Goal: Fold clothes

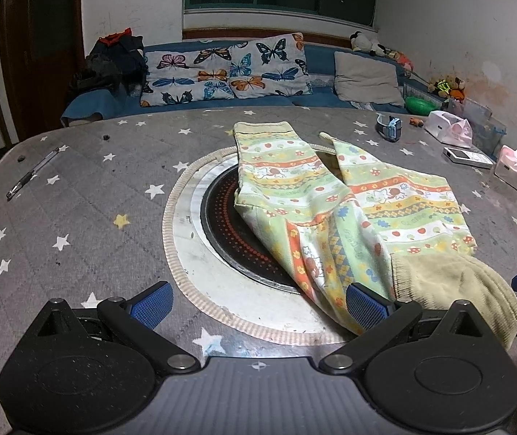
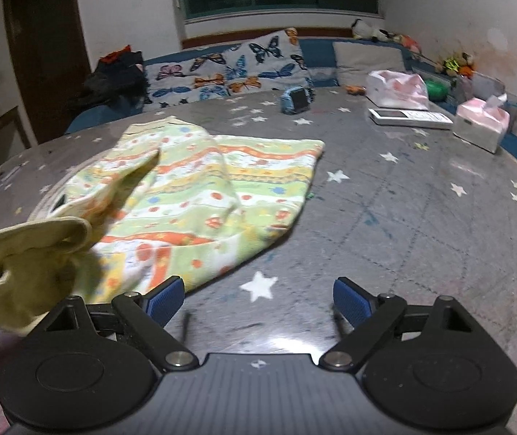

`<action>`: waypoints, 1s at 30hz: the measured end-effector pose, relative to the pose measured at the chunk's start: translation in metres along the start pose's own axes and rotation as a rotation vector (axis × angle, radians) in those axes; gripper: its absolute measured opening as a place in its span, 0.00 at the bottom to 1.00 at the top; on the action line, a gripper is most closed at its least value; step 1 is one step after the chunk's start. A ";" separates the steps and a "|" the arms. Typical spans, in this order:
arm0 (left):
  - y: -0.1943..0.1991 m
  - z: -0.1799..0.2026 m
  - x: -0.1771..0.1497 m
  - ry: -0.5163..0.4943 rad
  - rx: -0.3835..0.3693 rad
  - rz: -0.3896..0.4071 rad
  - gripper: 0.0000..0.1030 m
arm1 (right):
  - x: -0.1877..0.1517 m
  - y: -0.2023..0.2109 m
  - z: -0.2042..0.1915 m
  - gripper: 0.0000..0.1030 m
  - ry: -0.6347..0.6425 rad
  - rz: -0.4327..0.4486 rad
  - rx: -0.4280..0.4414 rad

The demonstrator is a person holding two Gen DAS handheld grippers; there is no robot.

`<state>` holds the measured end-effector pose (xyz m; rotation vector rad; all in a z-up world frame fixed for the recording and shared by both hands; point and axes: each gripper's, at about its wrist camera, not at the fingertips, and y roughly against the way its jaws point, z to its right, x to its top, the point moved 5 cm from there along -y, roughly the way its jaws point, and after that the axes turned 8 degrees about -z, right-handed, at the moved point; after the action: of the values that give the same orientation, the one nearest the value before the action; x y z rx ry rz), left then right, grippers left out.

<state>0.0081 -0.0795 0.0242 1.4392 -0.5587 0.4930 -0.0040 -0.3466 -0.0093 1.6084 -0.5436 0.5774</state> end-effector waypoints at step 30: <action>-0.023 0.038 0.063 -0.124 -0.018 0.022 0.97 | 0.006 -0.001 -0.114 0.85 0.355 0.019 0.209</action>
<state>0.0692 -0.1204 0.0478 1.4550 -0.6774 0.4169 -0.0048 -0.2328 0.0043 1.6475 -0.2394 0.9368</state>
